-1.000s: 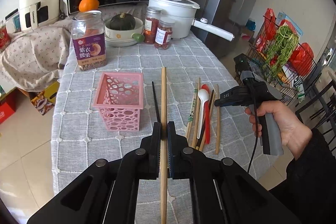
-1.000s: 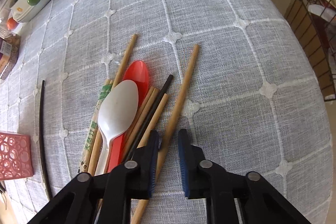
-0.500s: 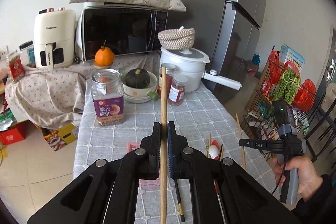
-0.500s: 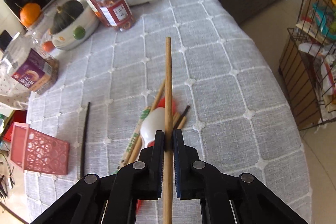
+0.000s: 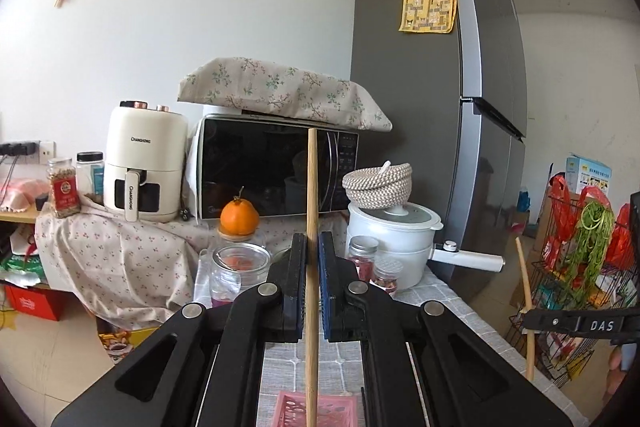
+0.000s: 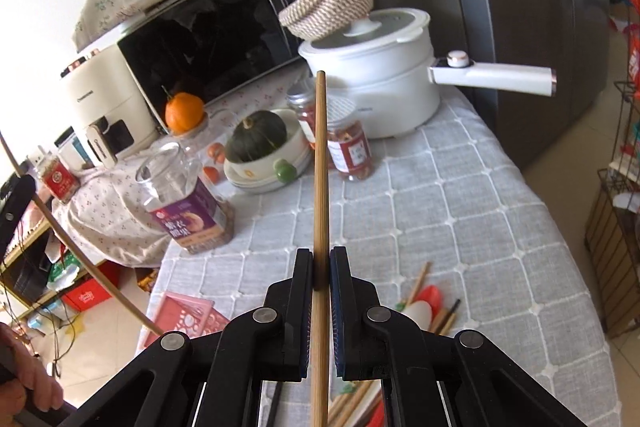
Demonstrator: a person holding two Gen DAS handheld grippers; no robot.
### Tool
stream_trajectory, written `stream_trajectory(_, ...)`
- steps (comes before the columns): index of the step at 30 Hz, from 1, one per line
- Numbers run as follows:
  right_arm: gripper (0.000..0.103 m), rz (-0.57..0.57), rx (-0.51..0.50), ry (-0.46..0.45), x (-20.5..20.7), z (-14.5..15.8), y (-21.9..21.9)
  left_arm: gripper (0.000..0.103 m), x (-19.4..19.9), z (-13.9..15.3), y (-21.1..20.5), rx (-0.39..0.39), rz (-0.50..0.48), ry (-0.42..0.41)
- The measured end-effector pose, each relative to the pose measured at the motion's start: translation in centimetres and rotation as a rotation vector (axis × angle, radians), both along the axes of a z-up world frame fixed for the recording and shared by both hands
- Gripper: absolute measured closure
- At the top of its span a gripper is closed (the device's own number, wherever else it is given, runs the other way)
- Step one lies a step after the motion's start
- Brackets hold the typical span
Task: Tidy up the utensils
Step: 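Carry both chopsticks over the pink basket and drop them in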
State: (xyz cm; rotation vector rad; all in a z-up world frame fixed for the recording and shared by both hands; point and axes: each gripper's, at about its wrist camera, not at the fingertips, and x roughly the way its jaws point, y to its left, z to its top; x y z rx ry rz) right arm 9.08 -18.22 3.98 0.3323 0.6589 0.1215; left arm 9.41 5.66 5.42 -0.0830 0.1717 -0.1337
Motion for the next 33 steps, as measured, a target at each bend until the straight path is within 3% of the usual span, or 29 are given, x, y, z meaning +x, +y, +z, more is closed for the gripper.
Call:
stream_trajectory(4, 0.097, -0.003, 0.023, -0.075, 0.3, 0.5, 1.3, 0.097, 1.4, -2.3, -0.2, 0.034, 0.009, 0.040)
stream_trajectory(15, 0.097, 0.005, 0.120, -0.254, 1.6, 1.3, 5.7, 0.096, 4.1, -5.8, 0.8, 0.025, -0.009, 0.200)
stream_trajectory(27, 0.096, -0.015, 0.082, -0.303, 3.8, -0.7, 11.4, 0.093, 3.2, -5.8, 3.7, -0.007, -0.025, 0.446)
stream_trajectory(33, 0.096, -0.047, -0.007, -0.332, 4.2, -1.3, 12.9, 0.087, 2.1, -6.0, 5.5, -0.002, -0.040, 0.500)
